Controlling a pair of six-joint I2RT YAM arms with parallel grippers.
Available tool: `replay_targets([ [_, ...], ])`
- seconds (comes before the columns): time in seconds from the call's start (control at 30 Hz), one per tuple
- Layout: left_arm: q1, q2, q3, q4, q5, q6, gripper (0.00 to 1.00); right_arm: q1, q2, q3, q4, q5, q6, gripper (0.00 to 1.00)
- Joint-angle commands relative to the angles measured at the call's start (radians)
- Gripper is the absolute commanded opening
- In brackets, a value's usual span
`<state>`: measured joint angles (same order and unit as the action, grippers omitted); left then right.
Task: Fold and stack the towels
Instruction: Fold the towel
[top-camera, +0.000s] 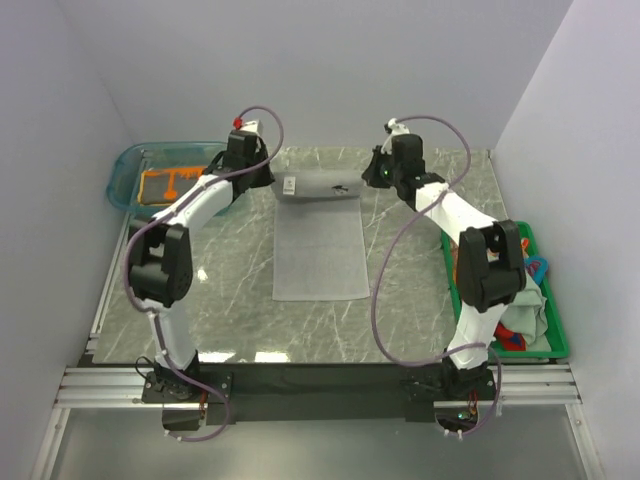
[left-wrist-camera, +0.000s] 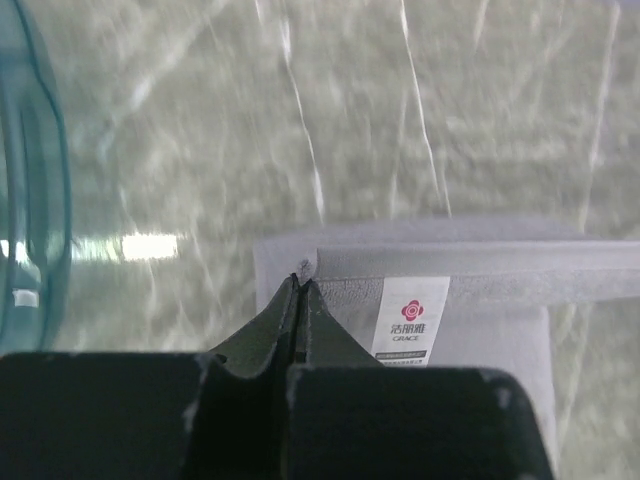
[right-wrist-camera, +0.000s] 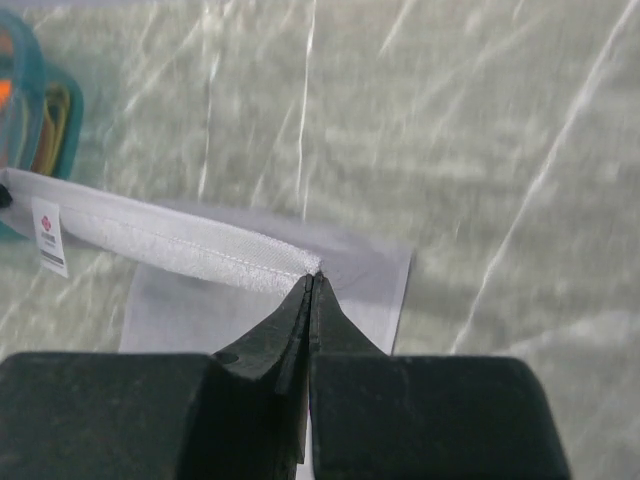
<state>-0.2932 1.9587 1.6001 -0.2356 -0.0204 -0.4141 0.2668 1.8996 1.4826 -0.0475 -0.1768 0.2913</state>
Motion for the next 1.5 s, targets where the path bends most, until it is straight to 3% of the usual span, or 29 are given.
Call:
replay_targets([
  [0.0, 0.000, -0.159, -0.118, 0.061, 0.065, -0.047, 0.01, 0.020, -0.148, -0.114, 0.078, 0.005, 0.012, 0.00],
  [0.3, -0.015, -0.305, -0.411, 0.021, 0.165, -0.158, 0.01, 0.069, -0.330, -0.418, 0.066, 0.037, 0.061, 0.00],
  [0.5, -0.073, -0.392, -0.557, 0.001, 0.130, -0.196, 0.01, 0.087, -0.433, -0.541, 0.055, 0.054, 0.075, 0.00],
  [1.0, -0.124, -0.556, -0.663, -0.047, 0.036, -0.227, 0.01, 0.144, -0.571, -0.660, -0.006, 0.082, 0.092, 0.00],
  [1.47, -0.184, -0.543, -0.831, -0.004, 0.023, -0.284, 0.01, 0.189, -0.547, -0.808, 0.026, 0.097, 0.158, 0.00],
])
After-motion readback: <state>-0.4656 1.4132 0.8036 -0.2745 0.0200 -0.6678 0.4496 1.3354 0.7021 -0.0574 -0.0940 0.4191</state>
